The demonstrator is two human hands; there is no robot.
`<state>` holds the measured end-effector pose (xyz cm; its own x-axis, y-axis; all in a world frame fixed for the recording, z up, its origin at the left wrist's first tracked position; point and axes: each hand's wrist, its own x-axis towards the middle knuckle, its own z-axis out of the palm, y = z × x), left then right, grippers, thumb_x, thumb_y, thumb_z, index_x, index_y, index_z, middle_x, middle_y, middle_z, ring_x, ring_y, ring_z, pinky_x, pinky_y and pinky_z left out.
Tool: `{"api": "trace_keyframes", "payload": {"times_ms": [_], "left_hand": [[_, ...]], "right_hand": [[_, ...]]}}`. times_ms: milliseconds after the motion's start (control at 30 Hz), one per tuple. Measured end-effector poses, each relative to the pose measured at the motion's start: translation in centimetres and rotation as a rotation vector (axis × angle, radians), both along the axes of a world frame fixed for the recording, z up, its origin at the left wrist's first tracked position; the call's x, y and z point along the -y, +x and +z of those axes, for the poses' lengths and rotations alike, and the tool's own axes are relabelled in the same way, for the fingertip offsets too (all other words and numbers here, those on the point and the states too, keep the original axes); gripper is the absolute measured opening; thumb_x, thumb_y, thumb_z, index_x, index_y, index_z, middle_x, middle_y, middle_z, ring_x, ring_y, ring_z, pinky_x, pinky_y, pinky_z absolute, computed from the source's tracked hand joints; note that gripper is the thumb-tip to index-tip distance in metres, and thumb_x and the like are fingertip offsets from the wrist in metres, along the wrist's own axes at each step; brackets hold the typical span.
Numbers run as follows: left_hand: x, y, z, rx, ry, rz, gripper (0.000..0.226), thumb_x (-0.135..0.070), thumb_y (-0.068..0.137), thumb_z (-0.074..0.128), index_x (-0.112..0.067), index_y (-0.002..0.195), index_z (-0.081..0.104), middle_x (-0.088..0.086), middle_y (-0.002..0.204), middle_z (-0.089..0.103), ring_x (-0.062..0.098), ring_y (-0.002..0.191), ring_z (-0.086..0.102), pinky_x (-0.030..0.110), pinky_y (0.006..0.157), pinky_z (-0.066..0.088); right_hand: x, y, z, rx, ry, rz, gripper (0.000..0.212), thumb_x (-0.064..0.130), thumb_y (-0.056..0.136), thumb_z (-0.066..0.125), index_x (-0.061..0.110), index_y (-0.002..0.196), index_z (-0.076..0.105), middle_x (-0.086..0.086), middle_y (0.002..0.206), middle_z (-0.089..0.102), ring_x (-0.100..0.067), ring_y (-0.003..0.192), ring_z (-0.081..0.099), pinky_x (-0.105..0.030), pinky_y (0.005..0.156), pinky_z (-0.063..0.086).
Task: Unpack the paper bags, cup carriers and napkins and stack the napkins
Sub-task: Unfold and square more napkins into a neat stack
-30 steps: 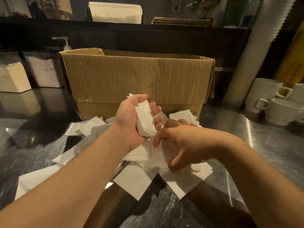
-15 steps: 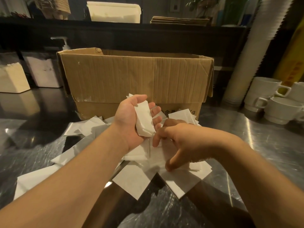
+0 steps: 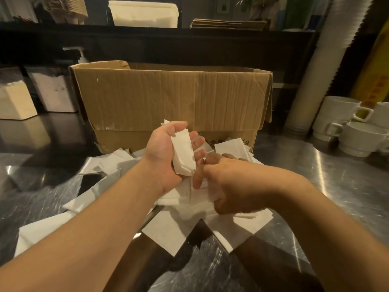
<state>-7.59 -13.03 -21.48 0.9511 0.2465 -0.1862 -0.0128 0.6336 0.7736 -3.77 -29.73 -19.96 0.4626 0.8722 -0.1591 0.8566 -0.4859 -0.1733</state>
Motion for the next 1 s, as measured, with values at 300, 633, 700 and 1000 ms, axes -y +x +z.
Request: {"api": "trace_keyframes", "payload": {"times_ms": [300, 633, 700, 1000], "left_hand": [[0.2, -0.1, 0.1, -0.001, -0.038, 0.011, 0.023, -0.03, 0.091, 0.058, -0.008, 0.096, 0.06, 0.01, 0.082, 0.066, 0.026, 0.067, 0.059, 0.037, 0.074, 0.044], [0.0, -0.6, 0.3, 0.03, 0.109, -0.179, 0.043, -0.038, 0.092, 0.055, -0.004, 0.114, 0.069, 0.013, 0.096, 0.07, 0.029, 0.078, 0.069, 0.037, 0.077, 0.055], [0.2, -0.7, 0.2, 0.051, 0.175, -0.254, 0.046, -0.041, 0.094, 0.051, -0.003, 0.102, 0.077, 0.016, 0.094, 0.072, 0.031, 0.082, 0.069, 0.04, 0.081, 0.054], [0.6, -0.8, -0.4, 0.095, 0.084, -0.503, 0.085, -0.082, 0.09, 0.046, -0.018, 0.144, 0.057, 0.018, 0.126, 0.066, 0.04, 0.112, 0.063, 0.054, 0.099, 0.051]], "right_hand": [[-0.1, 0.8, 0.0, 0.024, 0.15, 0.038, 0.024, 0.027, 0.098, 0.065, 0.04, 0.117, 0.07, 0.019, 0.116, 0.055, -0.007, 0.104, 0.051, -0.017, 0.087, 0.046], [0.8, 1.7, 1.5, -0.529, 0.744, -0.077, 0.006, 0.026, 0.095, 0.065, 0.028, 0.099, 0.069, 0.02, 0.092, 0.07, 0.001, 0.088, 0.068, -0.017, 0.075, 0.058], [0.5, 1.6, 1.4, -0.586, 0.852, -0.118, 0.006, 0.026, 0.095, 0.065, 0.024, 0.097, 0.07, 0.017, 0.084, 0.07, 0.001, 0.076, 0.067, -0.014, 0.065, 0.053], [-0.4, 1.7, 0.4, -0.622, 1.047, -0.365, 0.009, 0.023, 0.095, 0.07, 0.022, 0.104, 0.07, 0.006, 0.101, 0.07, -0.015, 0.086, 0.071, -0.027, 0.06, 0.061]]}}
